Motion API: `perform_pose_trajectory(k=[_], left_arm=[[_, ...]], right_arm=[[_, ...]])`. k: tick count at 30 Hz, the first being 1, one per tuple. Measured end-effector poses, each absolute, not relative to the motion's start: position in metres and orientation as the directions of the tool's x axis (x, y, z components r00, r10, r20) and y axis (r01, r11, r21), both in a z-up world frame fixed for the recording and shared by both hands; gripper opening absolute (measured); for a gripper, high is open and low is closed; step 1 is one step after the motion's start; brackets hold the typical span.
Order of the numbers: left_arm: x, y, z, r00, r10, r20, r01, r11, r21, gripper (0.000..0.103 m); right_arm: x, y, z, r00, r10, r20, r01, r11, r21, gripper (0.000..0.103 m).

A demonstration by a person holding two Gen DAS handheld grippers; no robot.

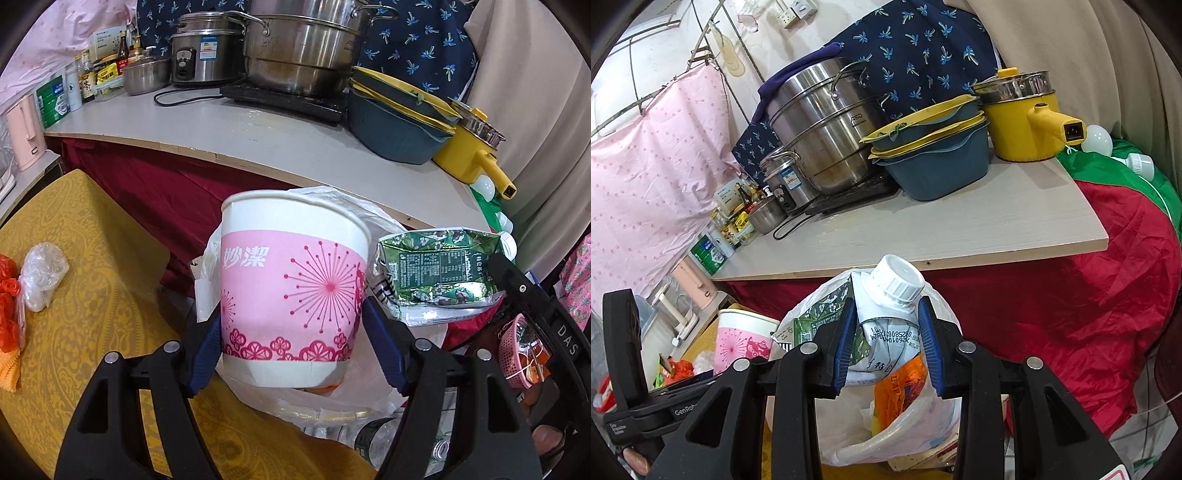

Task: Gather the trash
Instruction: 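Carry the green drink bottle and pink cup over the trash bin with both tools, then open both tools to drop the drink bottle and pink cup into the bin, then move both tools back over the remaining trash on the table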

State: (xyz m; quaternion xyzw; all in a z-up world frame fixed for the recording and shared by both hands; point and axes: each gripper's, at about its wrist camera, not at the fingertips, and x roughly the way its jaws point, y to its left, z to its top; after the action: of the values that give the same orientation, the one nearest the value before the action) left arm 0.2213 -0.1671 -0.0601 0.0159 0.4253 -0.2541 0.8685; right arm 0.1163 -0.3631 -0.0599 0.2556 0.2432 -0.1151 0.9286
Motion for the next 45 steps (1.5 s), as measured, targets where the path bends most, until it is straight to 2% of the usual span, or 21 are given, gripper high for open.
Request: perform_pose_trajectory(k=[4,7,14,18,27,45], left_arm=[[0.225,-0.166,-0.060,0.523,-0.417,-0.743,0.439,0.879,-0.184,0.080],[0.225,-0.166,-0.057,0.546,-0.404,-0.734,0.436,0.885,-0.163,0.084],[0.225,-0.153,-0.051,0.572,-0.385,-0.724,0.412,0.898,-0.152,0.084],[0.222,-0.144,-0.047,0.589,-0.376,-0.715,0.400,0.905,-0.146,0.088],[0.212,-0.109,-0.038,0.626,-0.342,-0.701,0.342,0.928,-0.148,0.091],[0.191,0.023,-0.028,0.687,-0.273,-0.673,0.180,0.962,-0.207,0.091]], right_arm=[[0.127,-0.358,-0.063,0.848,-0.075,-0.524,0.332,0.847,0.416,0.033],[0.134,-0.352,-0.061,0.852,-0.061,-0.520,0.315,0.853,0.416,0.036],[0.140,-0.334,-0.047,0.867,-0.044,-0.496,0.270,0.878,0.395,0.038],[0.138,-0.327,-0.041,0.872,-0.035,-0.489,0.258,0.881,0.396,0.044],[0.135,-0.302,-0.029,0.875,-0.010,-0.485,0.222,0.898,0.381,0.053],[0.147,-0.189,-0.014,0.852,0.144,-0.503,0.047,0.937,0.347,0.054]])
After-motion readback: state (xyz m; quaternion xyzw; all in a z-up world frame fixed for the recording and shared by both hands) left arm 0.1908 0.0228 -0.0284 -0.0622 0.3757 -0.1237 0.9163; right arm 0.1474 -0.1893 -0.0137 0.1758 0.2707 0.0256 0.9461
